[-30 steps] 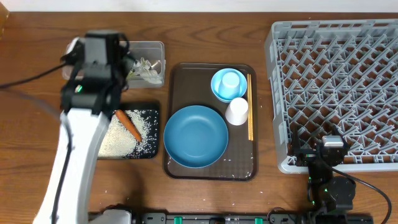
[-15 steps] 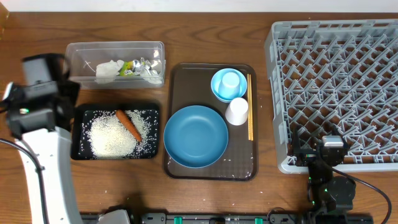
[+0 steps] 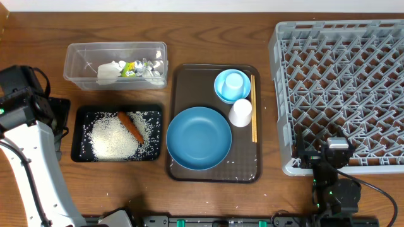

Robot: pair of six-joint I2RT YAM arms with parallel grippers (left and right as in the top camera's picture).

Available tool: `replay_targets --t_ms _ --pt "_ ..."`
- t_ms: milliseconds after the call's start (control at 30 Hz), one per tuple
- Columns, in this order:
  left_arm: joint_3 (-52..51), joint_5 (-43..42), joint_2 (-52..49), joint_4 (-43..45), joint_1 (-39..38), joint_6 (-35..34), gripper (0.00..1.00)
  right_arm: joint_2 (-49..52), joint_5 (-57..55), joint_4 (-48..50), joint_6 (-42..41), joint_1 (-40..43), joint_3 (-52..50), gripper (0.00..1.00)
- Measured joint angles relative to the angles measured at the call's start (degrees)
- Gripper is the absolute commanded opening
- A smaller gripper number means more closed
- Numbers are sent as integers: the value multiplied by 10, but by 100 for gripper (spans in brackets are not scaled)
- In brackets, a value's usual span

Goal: Sort waste into correct bins and load items into the dishwasher rack

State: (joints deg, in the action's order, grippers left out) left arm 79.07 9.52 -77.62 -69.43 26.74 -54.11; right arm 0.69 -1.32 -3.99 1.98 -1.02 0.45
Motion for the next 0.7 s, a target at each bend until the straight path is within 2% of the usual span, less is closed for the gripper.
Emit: replay_targets --t_ms 467,567,700 --pt "0 -2 0 0 0 0 100 0 7 8 -5 0 0 99" --pt "0 -2 0 0 0 0 100 0 57 14 -44 0 0 99" --pt "0 -2 0 0 0 0 100 0 215 24 -204 0 0 99"
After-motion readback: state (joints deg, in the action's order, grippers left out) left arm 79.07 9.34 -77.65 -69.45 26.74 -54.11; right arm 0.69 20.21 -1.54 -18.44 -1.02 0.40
